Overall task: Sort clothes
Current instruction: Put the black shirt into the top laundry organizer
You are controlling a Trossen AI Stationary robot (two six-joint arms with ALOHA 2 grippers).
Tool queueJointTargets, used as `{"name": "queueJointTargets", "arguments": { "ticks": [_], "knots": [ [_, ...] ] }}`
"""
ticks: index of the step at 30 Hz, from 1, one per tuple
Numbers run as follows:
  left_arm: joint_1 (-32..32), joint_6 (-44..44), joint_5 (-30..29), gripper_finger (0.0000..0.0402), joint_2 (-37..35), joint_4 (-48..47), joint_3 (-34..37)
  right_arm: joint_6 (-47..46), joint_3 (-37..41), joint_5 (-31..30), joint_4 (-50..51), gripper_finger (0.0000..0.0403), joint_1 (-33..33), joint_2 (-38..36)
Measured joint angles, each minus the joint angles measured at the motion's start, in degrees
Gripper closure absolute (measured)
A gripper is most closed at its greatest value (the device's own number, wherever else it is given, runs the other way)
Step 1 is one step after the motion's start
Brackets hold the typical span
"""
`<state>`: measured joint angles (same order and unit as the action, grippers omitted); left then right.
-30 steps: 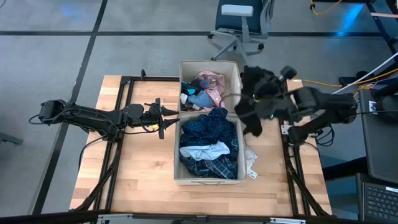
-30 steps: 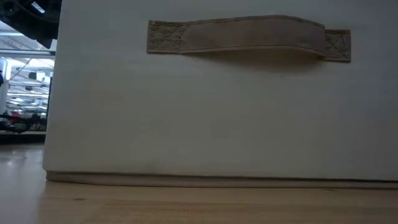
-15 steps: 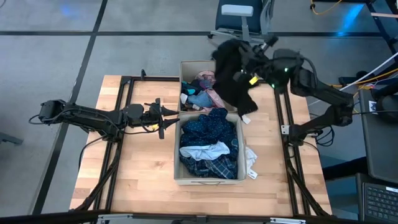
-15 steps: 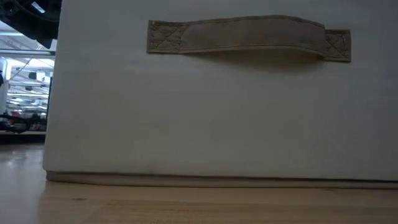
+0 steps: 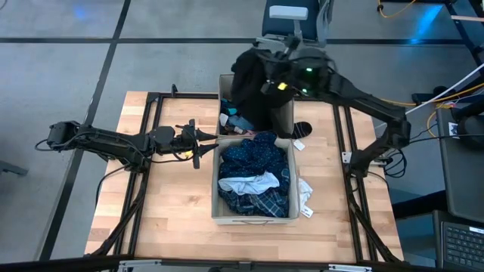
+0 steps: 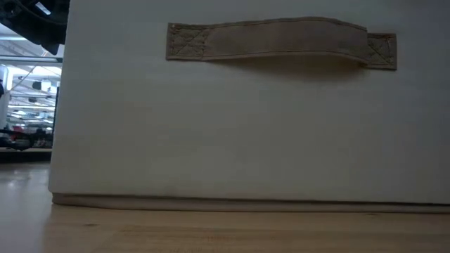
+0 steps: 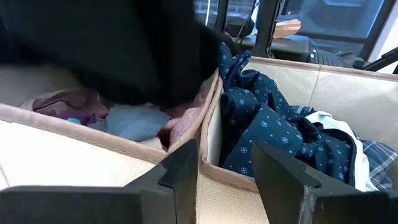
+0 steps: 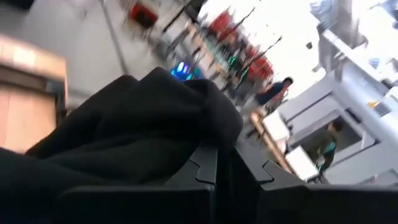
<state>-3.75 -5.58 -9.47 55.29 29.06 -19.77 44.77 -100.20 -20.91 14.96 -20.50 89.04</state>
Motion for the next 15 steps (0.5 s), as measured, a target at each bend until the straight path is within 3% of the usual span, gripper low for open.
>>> {"name": "queueJointTargets", "arguments": {
  "ticks": [7, 15],
  "knots": [
    [0.0, 0.0, 0.0, 0.0263, 0.0, 0.0, 0.0, -5.4, 0.0, 0.5, 10.3, 0.0382, -4.1, 6.4],
    [0.0, 0.0, 0.0, 0.0263, 0.0, 0.0, 0.0, -13.2, 0.0, 7.3, 19.2, 0.0381, -5.0, 12.4]
  ]
}}
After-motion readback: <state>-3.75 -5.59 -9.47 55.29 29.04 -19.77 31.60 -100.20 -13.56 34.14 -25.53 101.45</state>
